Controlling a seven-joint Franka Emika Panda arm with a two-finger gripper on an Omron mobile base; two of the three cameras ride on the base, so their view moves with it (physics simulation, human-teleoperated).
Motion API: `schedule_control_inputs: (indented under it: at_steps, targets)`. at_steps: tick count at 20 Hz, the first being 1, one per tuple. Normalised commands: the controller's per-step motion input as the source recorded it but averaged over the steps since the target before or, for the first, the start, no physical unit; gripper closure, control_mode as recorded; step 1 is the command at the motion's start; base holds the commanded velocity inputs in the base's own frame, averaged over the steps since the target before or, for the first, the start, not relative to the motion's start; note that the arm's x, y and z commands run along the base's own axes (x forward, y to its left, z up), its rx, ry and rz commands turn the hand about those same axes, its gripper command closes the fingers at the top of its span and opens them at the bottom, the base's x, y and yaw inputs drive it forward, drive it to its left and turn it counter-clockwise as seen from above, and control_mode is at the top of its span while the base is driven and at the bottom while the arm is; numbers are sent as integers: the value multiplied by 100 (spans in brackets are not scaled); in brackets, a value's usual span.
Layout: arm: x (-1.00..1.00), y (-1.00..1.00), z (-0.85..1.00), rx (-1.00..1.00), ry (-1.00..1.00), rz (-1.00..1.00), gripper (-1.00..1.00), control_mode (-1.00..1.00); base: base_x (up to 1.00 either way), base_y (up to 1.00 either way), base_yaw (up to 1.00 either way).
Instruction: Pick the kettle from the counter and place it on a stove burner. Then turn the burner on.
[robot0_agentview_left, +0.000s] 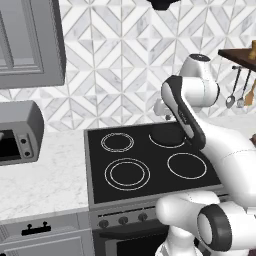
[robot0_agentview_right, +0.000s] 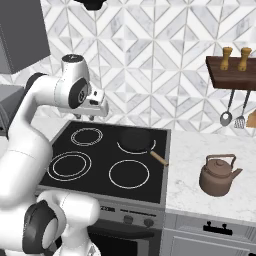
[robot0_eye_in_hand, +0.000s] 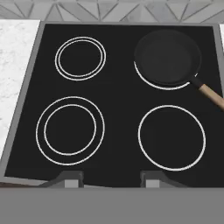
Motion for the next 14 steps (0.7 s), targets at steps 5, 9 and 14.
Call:
schedule_control_inputs:
  at_steps: [5,9,14]
  targets:
    - [-24,-38,-3,0,-7,-1,-100,-100,0,0,0]
    - [-70,-100,0,0,-18,-10,-100,-100,0,0,0]
    - [-60,-100,0,0,-13,-20,-100,-100,0,0,0]
